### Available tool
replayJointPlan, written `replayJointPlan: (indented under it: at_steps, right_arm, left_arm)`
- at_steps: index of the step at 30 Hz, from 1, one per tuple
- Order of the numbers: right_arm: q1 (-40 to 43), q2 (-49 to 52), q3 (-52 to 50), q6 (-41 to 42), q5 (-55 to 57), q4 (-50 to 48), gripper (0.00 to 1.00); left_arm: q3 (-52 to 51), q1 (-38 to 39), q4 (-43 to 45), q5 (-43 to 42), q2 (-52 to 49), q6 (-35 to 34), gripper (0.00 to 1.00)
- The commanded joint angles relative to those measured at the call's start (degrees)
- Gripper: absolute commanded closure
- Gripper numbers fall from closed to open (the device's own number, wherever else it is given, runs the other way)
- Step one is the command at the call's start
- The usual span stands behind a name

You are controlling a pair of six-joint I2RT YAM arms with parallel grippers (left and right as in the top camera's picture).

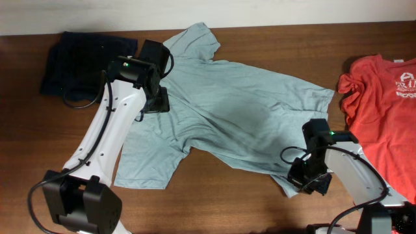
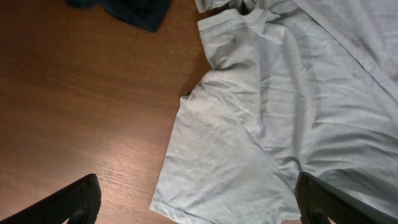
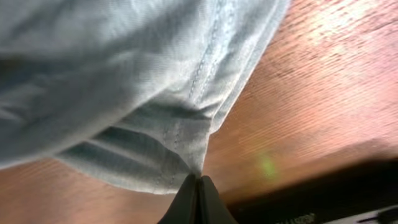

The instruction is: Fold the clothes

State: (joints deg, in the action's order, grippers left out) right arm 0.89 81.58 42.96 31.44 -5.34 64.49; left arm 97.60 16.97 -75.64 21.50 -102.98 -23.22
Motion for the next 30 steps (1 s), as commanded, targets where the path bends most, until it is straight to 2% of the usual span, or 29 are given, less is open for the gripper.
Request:
replayJointPlan:
  at_steps: [1, 8, 14, 19, 30]
  right_arm:
    - [0.33, -0.74, 0.72, -0.96, 2.40, 0.39, 0.96]
    - [3.63, -0.76, 0.74, 6.82, 7.41, 2.67, 0.96]
    - [14.34, -0.85, 0.74, 6.62, 7.58, 2.64, 0.92]
    - [21.79, -0.85, 0.72, 5.33, 6.05, 2.54, 0.96]
    - [22.38, -0.85, 0.72, 5.18, 6.08, 1.84, 0.96]
  left_arm:
    - [-0.17, 0.11, 0.00, 0.79, -0.46, -0.55, 0.01]
    - [-0.17, 0.11, 0.00, 0.79, -0.46, -0.55, 0.01]
    - [-0.17, 0.11, 0.00, 0.79, -0.46, -0.55, 0.01]
    - [-0.17, 0.11, 0.00, 0.76, -0.46, -0.55, 0.01]
    - [-0.17, 0.11, 0.00, 0.79, -0.46, -0.55, 0.01]
